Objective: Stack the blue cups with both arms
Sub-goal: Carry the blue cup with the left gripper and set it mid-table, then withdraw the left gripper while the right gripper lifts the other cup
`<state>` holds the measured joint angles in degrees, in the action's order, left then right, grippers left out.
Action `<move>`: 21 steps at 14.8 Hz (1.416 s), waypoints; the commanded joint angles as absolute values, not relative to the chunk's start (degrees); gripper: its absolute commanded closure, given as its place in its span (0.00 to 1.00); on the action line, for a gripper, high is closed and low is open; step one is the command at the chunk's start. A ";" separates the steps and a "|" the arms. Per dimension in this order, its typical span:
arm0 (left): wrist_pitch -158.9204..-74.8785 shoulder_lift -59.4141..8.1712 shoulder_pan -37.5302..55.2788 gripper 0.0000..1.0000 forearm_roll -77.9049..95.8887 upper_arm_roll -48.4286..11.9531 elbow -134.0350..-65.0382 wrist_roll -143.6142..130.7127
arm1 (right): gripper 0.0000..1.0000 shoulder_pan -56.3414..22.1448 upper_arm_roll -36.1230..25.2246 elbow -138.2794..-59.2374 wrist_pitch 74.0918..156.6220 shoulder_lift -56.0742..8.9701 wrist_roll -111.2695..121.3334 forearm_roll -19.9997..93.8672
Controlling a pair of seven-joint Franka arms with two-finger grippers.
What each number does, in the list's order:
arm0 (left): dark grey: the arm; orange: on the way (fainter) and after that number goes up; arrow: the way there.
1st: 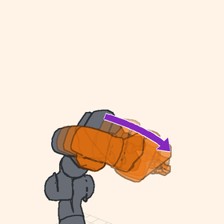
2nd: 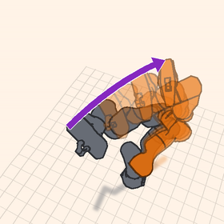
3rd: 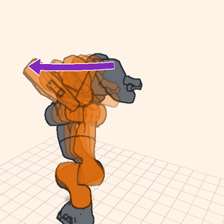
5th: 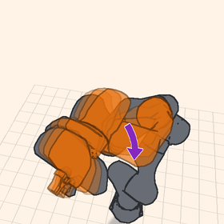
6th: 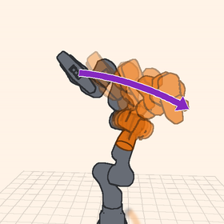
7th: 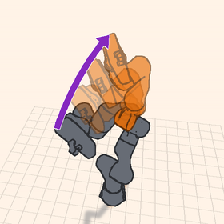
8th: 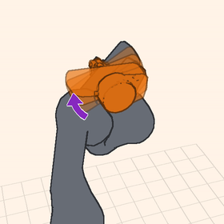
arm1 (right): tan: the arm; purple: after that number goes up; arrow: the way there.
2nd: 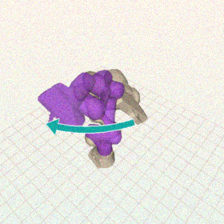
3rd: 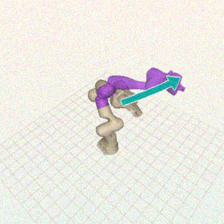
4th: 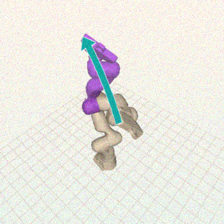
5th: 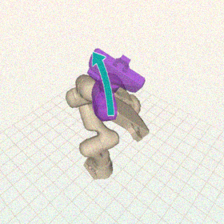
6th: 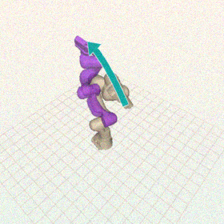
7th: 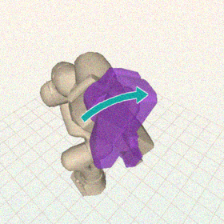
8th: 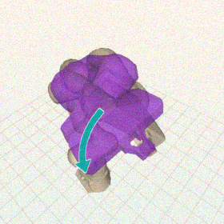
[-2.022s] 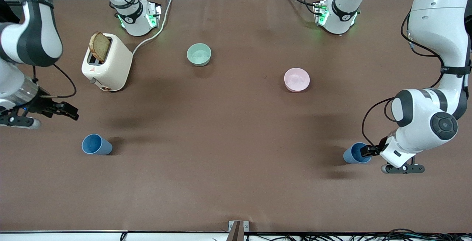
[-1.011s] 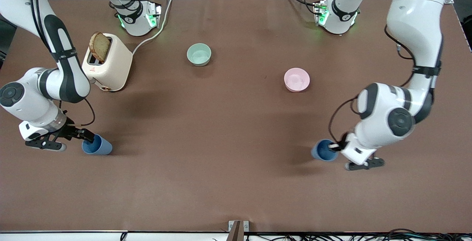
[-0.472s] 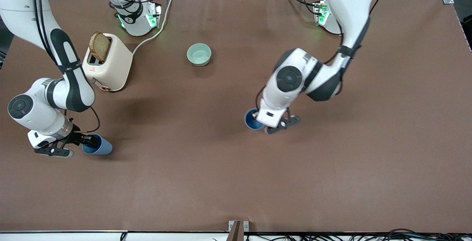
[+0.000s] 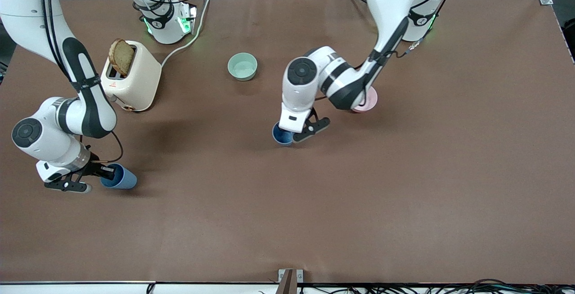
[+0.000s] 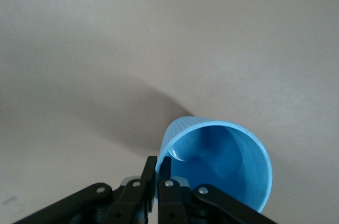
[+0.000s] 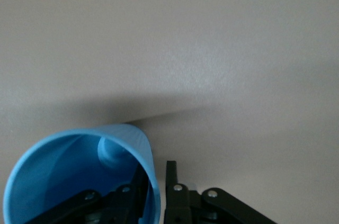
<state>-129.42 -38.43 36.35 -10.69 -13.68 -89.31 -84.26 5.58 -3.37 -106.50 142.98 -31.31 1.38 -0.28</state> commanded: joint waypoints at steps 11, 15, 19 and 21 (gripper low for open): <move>-108.92 -22.27 27.62 0.00 -19.17 -13.01 -86.13 -67.64 | 1.00 3.17 -2.72 -106.35 122.89 -13.99 -1.39 -0.26; -102.93 -12.06 18.74 0.00 -15.66 -13.45 -86.13 -45.59 | 1.00 -1.13 -2.72 -106.00 116.82 -7.83 -6.49 -0.26; -96.61 -5.64 8.99 0.00 -8.02 -13.45 -86.31 -22.64 | 1.00 -7.80 -2.64 -105.82 113.13 -4.05 -15.18 -0.26; -95.37 -2.39 3.98 0.00 -2.75 -12.84 -87.88 -10.87 | 1.00 -11.67 -2.64 -104.42 111.28 -3.43 -20.36 -0.26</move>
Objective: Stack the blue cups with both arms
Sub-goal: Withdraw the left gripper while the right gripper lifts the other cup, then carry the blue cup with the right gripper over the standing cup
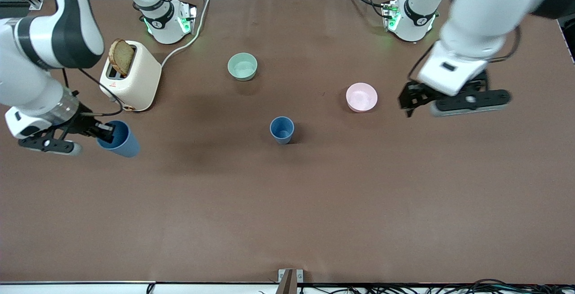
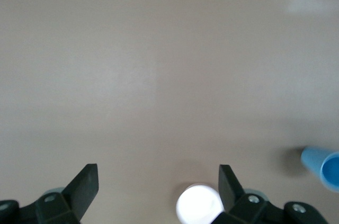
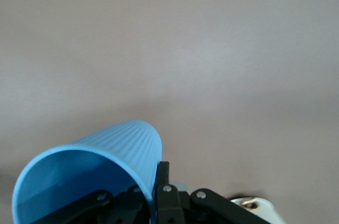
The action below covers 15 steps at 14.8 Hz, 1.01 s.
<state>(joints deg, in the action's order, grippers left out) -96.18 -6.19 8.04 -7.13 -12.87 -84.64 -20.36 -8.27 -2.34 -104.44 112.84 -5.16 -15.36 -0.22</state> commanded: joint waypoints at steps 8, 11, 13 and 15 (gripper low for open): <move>-92.81 8.07 -1.22 0.00 3.25 -8.16 -99.03 -0.97 | 1.00 -23.54 -2.55 -98.97 107.14 -3.87 -32.41 0.88; -93.43 9.93 -1.41 0.00 2.64 -8.88 -100.90 -1.93 | 1.00 -29.07 -2.64 -97.21 108.01 -4.65 -40.14 0.88; -93.51 8.88 -1.41 0.00 1.42 -8.79 -99.50 -1.58 | 1.00 -32.41 -2.64 -95.72 110.81 -7.37 -44.10 0.88; -93.17 6.43 -1.32 0.00 -1.05 -8.88 -95.73 -1.23 | 1.00 -36.80 -2.64 -95.71 114.24 -9.39 -49.10 0.88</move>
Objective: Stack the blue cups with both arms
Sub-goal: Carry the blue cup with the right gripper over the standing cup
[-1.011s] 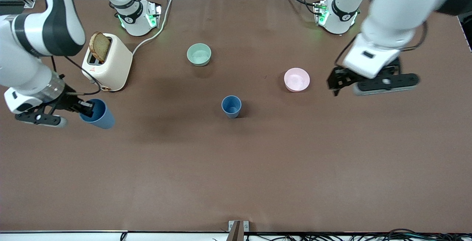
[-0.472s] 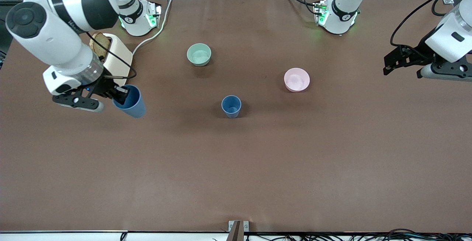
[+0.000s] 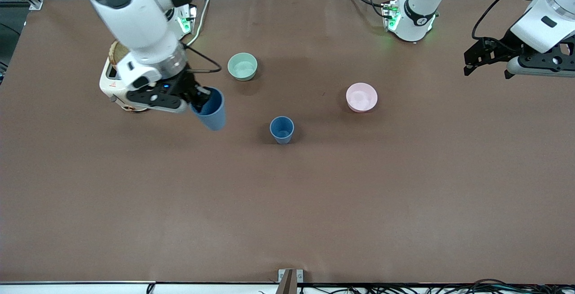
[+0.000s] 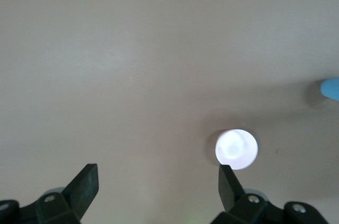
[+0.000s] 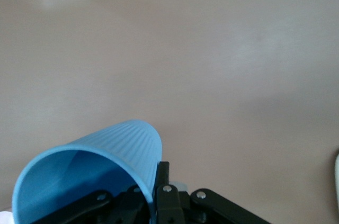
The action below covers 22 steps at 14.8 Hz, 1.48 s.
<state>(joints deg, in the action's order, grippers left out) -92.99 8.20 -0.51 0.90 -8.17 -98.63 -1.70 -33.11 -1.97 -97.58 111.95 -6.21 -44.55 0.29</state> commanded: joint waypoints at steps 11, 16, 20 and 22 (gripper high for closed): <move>-93.34 4.75 -1.67 0.00 -0.97 -8.44 -94.75 -2.29 | 1.00 -47.80 -2.72 -95.27 127.35 -22.76 -60.91 0.62; -93.52 4.22 -2.46 0.00 -1.14 -8.35 -94.66 -1.32 | 1.00 -47.90 -2.72 -96.06 122.52 -22.76 -59.94 0.62; -93.43 3.61 -3.25 0.00 -1.05 -8.26 -94.05 0.17 | 1.00 -48.69 -2.64 -97.12 123.31 -23.81 -60.03 0.62; -93.08 1.94 -3.08 0.00 -1.41 -8.35 -91.59 -0.18 | 1.00 -48.78 -2.72 -97.12 124.10 -24.60 -60.03 0.62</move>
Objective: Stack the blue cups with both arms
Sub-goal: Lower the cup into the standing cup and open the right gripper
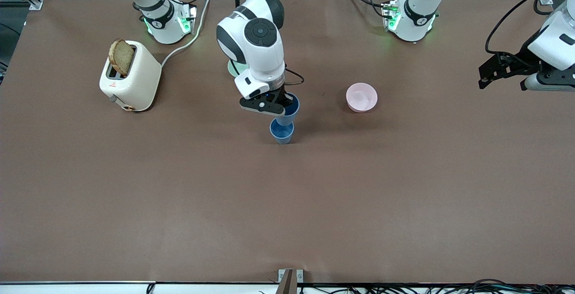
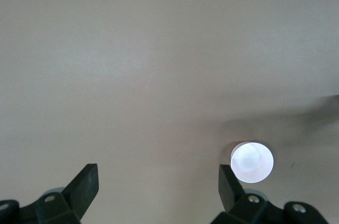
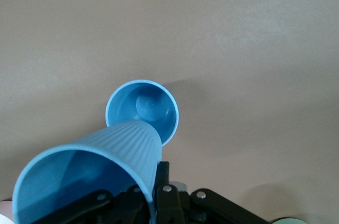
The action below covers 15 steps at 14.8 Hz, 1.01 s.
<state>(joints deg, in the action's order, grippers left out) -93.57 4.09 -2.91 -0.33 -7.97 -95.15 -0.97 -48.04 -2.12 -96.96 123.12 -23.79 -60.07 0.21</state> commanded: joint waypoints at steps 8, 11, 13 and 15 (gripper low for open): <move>-92.11 0.53 -2.90 0.00 -4.66 -8.88 -88.95 1.49 | 1.00 -47.81 -2.81 -97.12 126.82 -25.75 -59.85 -0.09; -91.93 0.35 -2.55 0.00 -4.66 -8.88 -88.86 1.49 | 0.99 -47.55 -2.81 -97.12 126.74 -25.75 -59.77 -0.09; -91.93 0.09 -2.29 0.00 -4.75 -8.88 -88.86 1.49 | 0.99 -46.85 -2.81 -97.03 126.21 -25.66 -59.68 -0.09; -91.93 0.00 -2.11 0.00 -4.83 -8.96 -88.77 1.49 | 1.00 -46.85 -2.81 -97.12 126.30 -25.66 -59.68 -0.09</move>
<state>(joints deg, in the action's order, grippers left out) -93.17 0.79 -2.38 -3.93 -8.69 -90.48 0.76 -47.56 -2.97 -96.89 126.14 -25.40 -60.02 0.20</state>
